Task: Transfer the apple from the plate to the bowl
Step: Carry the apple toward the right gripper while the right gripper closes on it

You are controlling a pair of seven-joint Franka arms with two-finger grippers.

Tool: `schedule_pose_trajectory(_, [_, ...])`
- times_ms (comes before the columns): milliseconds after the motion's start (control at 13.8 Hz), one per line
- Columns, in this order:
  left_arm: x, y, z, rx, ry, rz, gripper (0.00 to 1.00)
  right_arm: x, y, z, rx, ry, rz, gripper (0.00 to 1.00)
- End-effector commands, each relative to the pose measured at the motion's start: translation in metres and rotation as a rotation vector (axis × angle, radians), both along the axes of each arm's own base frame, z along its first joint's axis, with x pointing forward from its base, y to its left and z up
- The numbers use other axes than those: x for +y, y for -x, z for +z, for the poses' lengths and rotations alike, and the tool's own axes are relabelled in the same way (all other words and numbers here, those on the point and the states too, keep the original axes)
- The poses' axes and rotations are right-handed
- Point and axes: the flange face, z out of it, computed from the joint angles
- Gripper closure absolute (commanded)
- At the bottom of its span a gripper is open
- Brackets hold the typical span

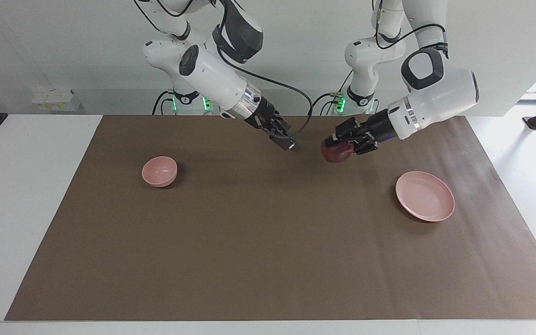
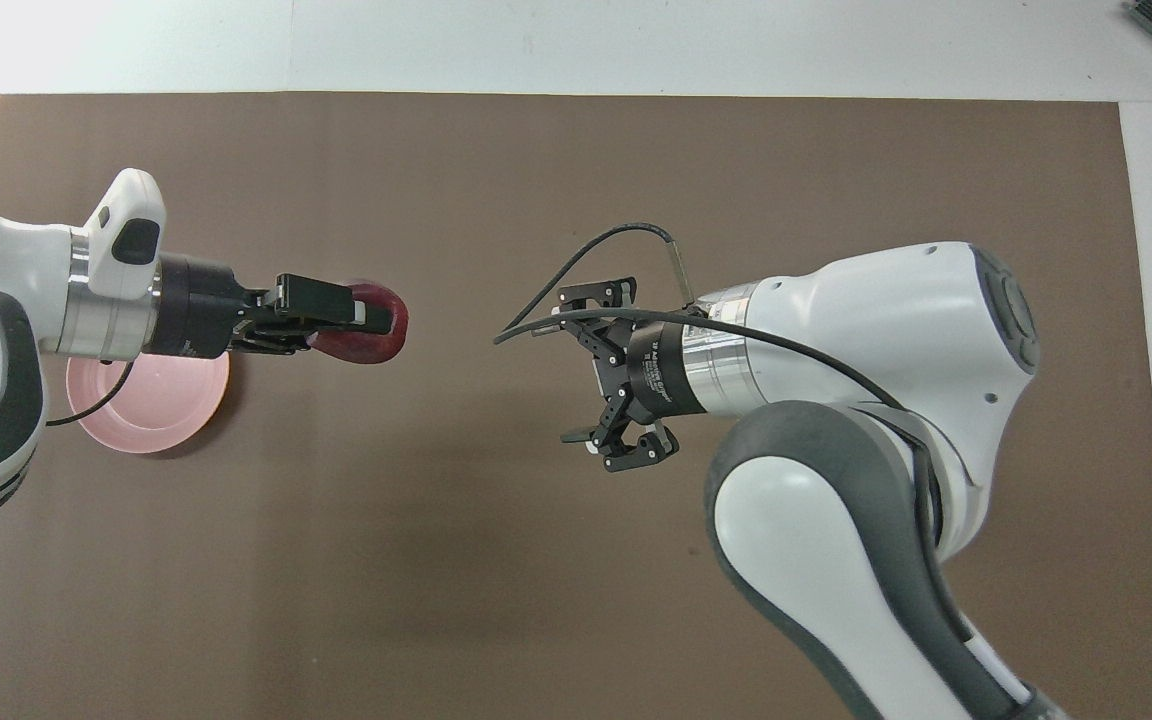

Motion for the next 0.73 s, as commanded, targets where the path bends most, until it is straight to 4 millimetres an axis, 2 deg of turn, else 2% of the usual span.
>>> schedule_pose_trajectory(0, [-0.016, 0.017, 0.006, -0.015, 0.013, -0.027, 1.00, 0.016, -0.021, -0.009, 0.028, -0.023, -0.057, 0.00])
schedule_pose_trajectory(73, [-0.017, 0.018, 0.005, -0.011, 0.012, -0.030, 1.00, 0.028, -0.021, -0.005, 0.021, -0.030, -0.050, 0.00])
schedule_pose_trajectory(145, [-0.019, 0.020, 0.005, -0.004, 0.013, -0.040, 1.00, 0.030, -0.024, -0.002, 0.014, -0.033, -0.050, 0.00])
schedule_pose_trajectory(508, [-0.034, 0.030, 0.005, -0.002, 0.013, -0.069, 1.00, 0.043, -0.019, -0.015, 0.044, -0.017, -0.032, 0.00])
schedule_pose_trajectory(653, [-0.038, 0.027, 0.008, -0.012, 0.032, -0.042, 1.00, 0.049, -0.013, -0.022, 0.063, -0.010, -0.013, 0.00])
